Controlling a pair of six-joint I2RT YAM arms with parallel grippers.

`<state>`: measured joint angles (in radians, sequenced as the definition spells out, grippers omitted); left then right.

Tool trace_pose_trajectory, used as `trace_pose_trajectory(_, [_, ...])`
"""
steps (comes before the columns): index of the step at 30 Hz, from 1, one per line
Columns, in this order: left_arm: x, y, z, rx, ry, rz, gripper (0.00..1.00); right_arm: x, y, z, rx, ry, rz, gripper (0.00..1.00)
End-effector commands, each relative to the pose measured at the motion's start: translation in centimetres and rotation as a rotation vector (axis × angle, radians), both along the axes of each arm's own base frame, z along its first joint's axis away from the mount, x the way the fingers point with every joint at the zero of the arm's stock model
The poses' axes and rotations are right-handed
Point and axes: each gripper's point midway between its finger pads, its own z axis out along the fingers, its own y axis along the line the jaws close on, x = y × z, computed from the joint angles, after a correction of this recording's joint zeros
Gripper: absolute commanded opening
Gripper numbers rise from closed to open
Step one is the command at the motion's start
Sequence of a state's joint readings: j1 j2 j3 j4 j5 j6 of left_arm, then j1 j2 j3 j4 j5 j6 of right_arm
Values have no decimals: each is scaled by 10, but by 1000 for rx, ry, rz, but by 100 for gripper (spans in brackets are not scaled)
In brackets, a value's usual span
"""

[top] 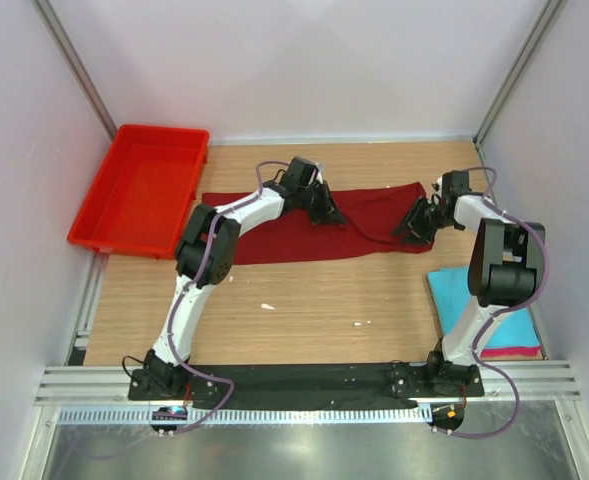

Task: Fold and stack the t-shirts
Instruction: Fold the tshirt

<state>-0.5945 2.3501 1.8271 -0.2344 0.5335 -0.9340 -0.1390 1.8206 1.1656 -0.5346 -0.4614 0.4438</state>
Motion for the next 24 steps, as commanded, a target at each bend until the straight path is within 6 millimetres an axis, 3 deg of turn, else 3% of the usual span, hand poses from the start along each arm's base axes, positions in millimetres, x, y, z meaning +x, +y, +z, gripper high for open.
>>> trace_pose_trajectory(1, [-3, -5, 11, -35, -13, -22, 0, 13, 7, 3, 44, -65, 16, 44])
trace_pose_trajectory(16, [-4, -8, 13, -36, -18, -19, 0, 13, 20, 3, 102, -89, 17, 38])
trace_pose_trajectory(20, [-7, -11, 14, -37, -16, -23, 0, 18, 23, 9, 132, -87, -6, 19])
trace_pose_trajectory(22, [-8, -12, 14, -38, -13, -26, 0, 26, 25, 18, 151, -110, -19, 14])
trace_pose_trajectory(24, [-10, -14, 14, -39, -11, -28, 0, 37, 26, 28, 180, -114, -64, 1])
